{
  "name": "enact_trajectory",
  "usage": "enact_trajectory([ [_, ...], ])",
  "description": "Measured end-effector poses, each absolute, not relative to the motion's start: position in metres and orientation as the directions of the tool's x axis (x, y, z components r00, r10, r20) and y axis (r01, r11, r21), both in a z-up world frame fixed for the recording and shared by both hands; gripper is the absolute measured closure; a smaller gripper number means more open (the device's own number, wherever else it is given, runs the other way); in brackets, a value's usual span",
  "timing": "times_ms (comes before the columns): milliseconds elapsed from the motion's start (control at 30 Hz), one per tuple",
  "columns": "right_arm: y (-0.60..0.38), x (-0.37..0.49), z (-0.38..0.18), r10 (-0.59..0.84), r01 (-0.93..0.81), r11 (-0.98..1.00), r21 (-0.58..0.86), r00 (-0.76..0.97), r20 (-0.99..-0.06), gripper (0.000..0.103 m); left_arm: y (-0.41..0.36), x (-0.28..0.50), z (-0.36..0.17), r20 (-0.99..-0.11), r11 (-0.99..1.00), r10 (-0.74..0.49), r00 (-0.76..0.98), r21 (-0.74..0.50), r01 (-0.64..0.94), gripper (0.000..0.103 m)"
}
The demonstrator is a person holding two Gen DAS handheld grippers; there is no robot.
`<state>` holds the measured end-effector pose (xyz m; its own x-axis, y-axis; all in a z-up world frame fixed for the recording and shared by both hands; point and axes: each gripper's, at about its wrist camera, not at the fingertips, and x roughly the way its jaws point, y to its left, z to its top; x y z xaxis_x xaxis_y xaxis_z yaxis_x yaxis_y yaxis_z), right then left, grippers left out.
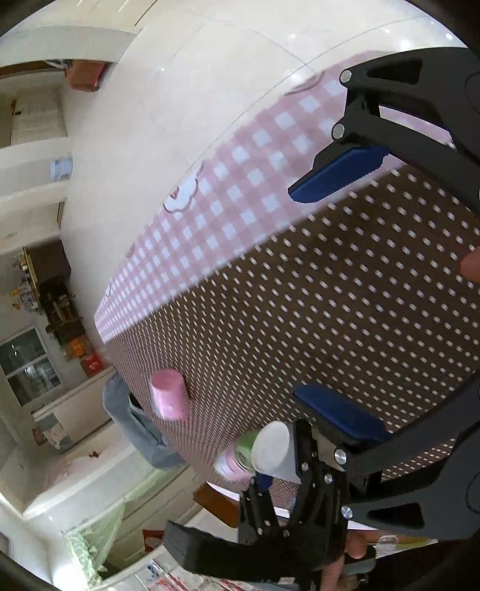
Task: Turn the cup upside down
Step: 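Lift the white cup with the left gripper and turn it rim-down, then lower the white cup to the table and open the left gripper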
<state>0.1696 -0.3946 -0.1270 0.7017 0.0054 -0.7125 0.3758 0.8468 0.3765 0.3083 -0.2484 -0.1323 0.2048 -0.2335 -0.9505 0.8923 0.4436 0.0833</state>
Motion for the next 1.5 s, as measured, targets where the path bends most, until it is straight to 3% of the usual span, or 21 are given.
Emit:
enact_trajectory([
  [267, -0.348, 0.142, -0.122, 0.059, 0.278, 0.885, 0.375, 0.731, -0.680, 0.006, -0.174, 0.263, -0.112, -0.914, 0.588, -0.295, 0.280, 0.057, 0.807, 0.045],
  [600, -0.315, 0.112, -0.113, 0.111, 0.177, 0.912, 0.370, 0.762, -0.638, 0.006, -0.123, 0.212, -0.088, -0.906, 0.613, -0.299, 0.299, 0.057, 0.788, 0.045],
  [967, -0.311, 0.090, -0.121, 0.123, 0.163, 0.911, 0.380, 0.771, -0.625, 0.006, -0.152, 0.204, -0.137, -0.935, 0.637, -0.260, 0.243, 0.022, 0.771, 0.044],
  [1033, -0.311, 0.088, -0.122, 0.125, 0.160, 0.911, 0.381, 0.772, -0.623, 0.006, -0.156, 0.210, -0.141, -0.937, 0.657, -0.256, 0.239, 0.013, 0.754, 0.039],
  [1067, -0.311, 0.087, -0.122, 0.126, 0.159, 0.910, 0.382, 0.773, -0.622, 0.006, -0.157, 0.210, -0.142, -0.934, 0.664, -0.246, 0.260, 0.033, 0.747, 0.032],
  [1167, -0.309, 0.086, -0.121, 0.129, 0.155, 0.911, 0.384, 0.775, -0.618, 0.006, -0.159, 0.213, -0.144, -0.930, 0.680, -0.238, 0.279, 0.046, 0.732, 0.029],
  [1233, -0.308, 0.085, -0.120, 0.131, 0.151, 0.911, 0.383, 0.776, -0.617, 0.006, -0.158, 0.213, -0.141, -0.918, 0.694, -0.243, 0.313, 0.061, 0.718, 0.022],
  [1500, -0.301, 0.085, -0.116, 0.143, 0.140, 0.912, 0.386, 0.773, -0.618, 0.006, -0.137, 0.204, -0.113, -0.837, 0.747, -0.325, 0.441, 0.059, 0.662, 0.021],
])
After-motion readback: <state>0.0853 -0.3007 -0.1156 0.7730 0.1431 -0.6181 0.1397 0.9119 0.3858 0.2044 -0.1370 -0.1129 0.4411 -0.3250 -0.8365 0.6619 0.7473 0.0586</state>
